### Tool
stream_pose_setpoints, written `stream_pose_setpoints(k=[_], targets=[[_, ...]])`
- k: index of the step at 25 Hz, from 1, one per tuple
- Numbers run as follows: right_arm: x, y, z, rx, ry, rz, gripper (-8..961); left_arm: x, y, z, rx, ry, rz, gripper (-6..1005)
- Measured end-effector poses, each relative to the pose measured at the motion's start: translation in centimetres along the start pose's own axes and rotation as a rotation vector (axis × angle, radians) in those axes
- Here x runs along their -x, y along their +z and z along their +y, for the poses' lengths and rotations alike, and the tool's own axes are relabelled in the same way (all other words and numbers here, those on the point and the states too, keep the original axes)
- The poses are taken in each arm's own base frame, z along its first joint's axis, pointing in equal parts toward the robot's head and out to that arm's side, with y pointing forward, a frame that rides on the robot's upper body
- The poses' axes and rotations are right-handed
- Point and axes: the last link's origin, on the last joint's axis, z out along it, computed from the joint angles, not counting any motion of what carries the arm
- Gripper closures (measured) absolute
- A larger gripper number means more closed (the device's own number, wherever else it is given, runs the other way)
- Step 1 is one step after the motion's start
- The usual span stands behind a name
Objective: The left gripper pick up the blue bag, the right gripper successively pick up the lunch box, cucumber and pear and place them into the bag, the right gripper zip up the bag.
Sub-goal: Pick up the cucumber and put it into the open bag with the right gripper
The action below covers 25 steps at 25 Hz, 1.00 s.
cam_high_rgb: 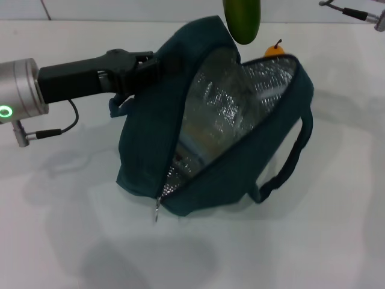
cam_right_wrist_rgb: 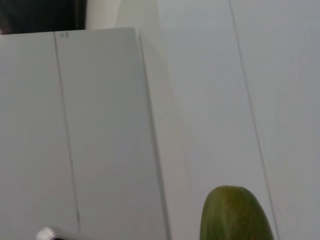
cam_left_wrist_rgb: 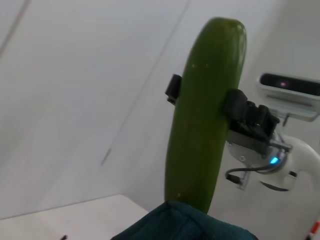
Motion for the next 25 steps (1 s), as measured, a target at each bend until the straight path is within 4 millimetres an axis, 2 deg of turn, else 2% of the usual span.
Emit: stream_pose_setpoints(k=[9,14,18,21,25], targets=[[0.4,-0.2,0.8,0.049,-0.014,-0.009,324,-0.1,0.4,0.6,0.051,0.000,-0.028,956],[0.2,-0.5,1.3,0.081,-0.019,-0.011,324,-0.1,1.4,-0.5,-0.007,-0.017,-0.023,955],[-0.5,-1.2,1.5,0.076,-0.037,-0.010,324,-0.2,1.9,-1.8,-0.096,-0.017,-0.016,955],[-1.1,-1.1,1.4,0.065,-0.055,-0.002,325,-0.1,2.0,-1.9,-0.107,-0.017,-0.018,955],[-3.6,-0.5,1.0,0.012,-0.090,0.060,325,0.0,2.3,-1.9,-0.107,-0.016,-0.016,955]])
